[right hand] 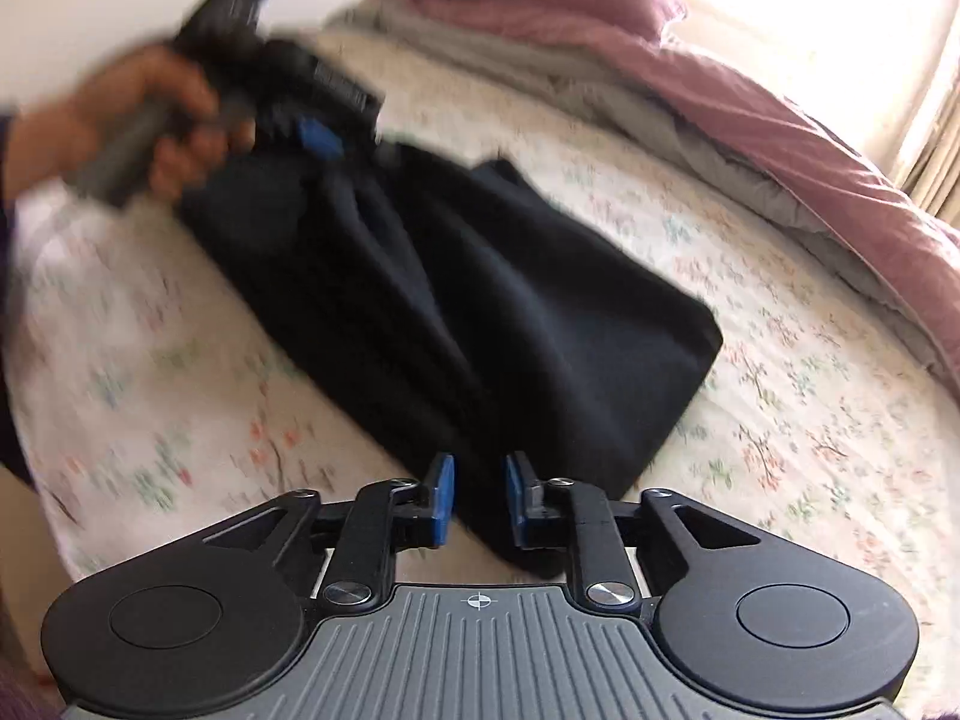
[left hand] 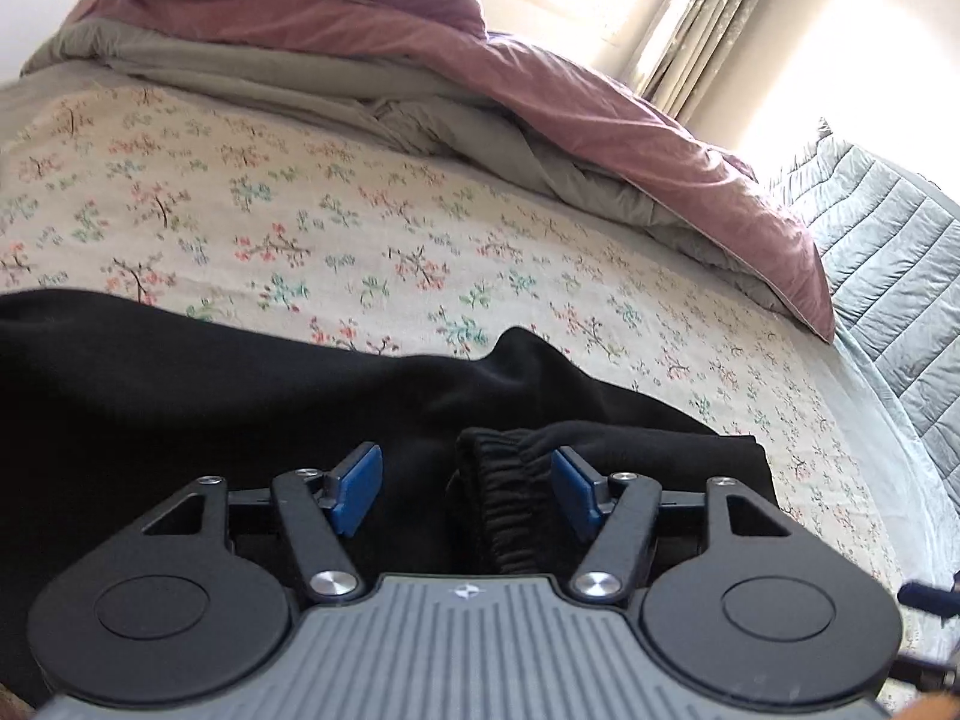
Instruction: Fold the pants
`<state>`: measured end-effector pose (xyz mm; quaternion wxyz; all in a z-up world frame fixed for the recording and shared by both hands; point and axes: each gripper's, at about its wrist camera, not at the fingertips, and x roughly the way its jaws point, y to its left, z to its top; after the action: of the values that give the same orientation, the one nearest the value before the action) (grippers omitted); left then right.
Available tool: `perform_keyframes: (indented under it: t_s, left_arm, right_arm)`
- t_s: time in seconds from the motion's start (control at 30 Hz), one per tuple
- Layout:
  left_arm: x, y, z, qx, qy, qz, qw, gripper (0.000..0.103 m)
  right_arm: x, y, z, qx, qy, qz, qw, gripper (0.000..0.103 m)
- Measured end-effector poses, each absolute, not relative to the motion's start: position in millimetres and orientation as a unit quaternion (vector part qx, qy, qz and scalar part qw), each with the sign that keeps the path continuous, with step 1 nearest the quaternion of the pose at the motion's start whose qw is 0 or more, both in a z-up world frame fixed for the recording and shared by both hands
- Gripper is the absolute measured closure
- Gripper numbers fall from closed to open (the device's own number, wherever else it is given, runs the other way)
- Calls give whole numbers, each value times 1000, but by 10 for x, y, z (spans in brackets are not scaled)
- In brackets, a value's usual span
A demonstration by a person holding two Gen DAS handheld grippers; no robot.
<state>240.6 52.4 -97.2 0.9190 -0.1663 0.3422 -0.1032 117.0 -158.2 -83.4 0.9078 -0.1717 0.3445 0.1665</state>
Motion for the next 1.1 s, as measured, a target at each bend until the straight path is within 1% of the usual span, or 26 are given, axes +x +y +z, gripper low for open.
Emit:
perform_keyframes:
  t_s: [0.07,0.13,0.17,0.2,0.27,0.33,0.37,0.4,0.43,0.47,0.5,0.57,0.6,0.63,0.7,0.77,0.8,0.87,0.93,1.0,1.1]
  left_arm:
    - [2313,415,-887,-144,327,-108,928,29]
    - [2182,249,-813,-112,307,-143,934,29]
    - [2102,154,-798,-96,301,-171,933,30]
    - [2029,56,-806,-86,299,-203,928,30]
    - [1902,-146,-879,-60,295,-266,916,31]
    - [1913,-308,-1043,-30,320,-279,905,33]
    - [1996,-337,-1189,-31,358,-257,897,39]
    - [2093,-290,-1322,-52,395,-238,886,49]
    - [2168,-200,-1422,-84,416,-230,876,55]
    - [2207,-97,-1455,-111,417,-224,874,69]
    - [2224,-23,-1461,-120,424,-225,869,75]
    - [2238,73,-1451,-125,422,-233,867,78]
    - [2242,100,-1467,-126,423,-233,867,83]
    - [2247,115,-1485,-126,424,-233,866,85]
    - [2236,138,-1507,-130,424,-235,865,86]
    - [2235,151,-1487,-135,426,-236,863,86]
    - [2229,157,-1482,-138,427,-237,862,86]
    - [2244,158,-1487,-138,430,-239,859,86]
    - [2246,126,-1492,-124,433,-241,860,91]
    - [2263,135,-1499,-120,438,-247,856,92]
    - [2300,235,-1502,-138,449,-260,844,92]
  right_arm:
    - [1286,-1771,-624,-104,307,145,935,43]
    - [1528,-1806,-660,-90,315,114,938,45]
    - [1659,-1784,-754,-93,330,102,934,52]
    - [1807,-1775,-869,-92,349,94,928,65]
    - [2090,-1822,-1090,-68,392,83,914,75]
    - [2293,-1974,-1204,-7,412,73,908,75]
    - [2399,-2096,-1264,30,422,73,903,75]
    - [2438,-2200,-1305,52,432,77,897,75]
    - [2508,-2235,-1348,56,439,85,893,75]
    - [2555,-2259,-1352,53,441,96,891,75]
    - [2596,-2278,-1333,54,444,106,888,73]
    - [2674,-2353,-1274,68,447,117,884,70]
    - [2661,-2407,-1287,78,450,125,881,69]
    - [2690,-2440,-1298,84,454,135,877,69]
    - [2653,-2467,-1287,93,448,143,878,68]
    - [2538,-2374,-1263,81,435,135,886,66]
    - [2462,-2282,-1254,52,436,134,888,66]
    - [2196,-2072,-1242,-29,429,130,893,67]
    - [1920,-1897,-1258,-121,415,125,893,66]
    - [1723,-1797,-1359,-193,405,130,884,67]
    - [1613,-1844,-1407,-225,408,144,873,68]
